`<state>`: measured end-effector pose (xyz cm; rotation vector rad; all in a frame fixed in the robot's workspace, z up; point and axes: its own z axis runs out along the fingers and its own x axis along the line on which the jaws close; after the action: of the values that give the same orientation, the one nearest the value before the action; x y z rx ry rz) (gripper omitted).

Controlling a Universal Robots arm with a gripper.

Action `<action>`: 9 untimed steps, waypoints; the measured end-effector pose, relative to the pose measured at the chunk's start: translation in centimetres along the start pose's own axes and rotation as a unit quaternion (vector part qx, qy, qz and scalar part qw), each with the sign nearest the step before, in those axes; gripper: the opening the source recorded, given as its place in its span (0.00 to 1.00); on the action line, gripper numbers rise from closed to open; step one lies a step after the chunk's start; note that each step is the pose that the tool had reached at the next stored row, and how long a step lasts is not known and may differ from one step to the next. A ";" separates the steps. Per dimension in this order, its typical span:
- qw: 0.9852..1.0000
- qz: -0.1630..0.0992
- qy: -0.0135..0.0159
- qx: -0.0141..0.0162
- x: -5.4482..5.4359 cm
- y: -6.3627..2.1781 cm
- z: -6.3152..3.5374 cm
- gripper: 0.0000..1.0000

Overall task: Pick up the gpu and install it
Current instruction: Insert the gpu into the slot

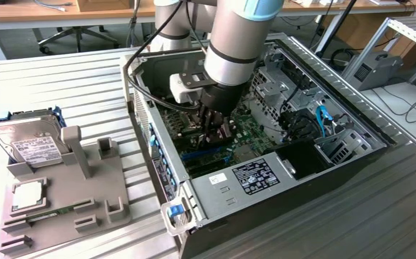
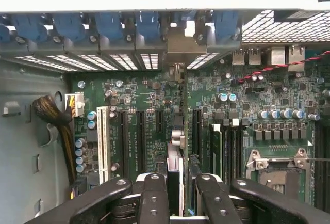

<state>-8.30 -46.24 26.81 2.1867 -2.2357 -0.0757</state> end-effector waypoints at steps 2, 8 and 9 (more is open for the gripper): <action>1.000 0.000 0.000 0.000 -0.2 0.21 0.55 0.26; 1.000 0.000 0.000 0.000 -0.2 0.66 0.61 0.26; 1.000 0.000 0.000 0.000 -0.1 0.67 0.62 0.26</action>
<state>-8.99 -46.07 26.23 2.1862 -2.2362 -0.0758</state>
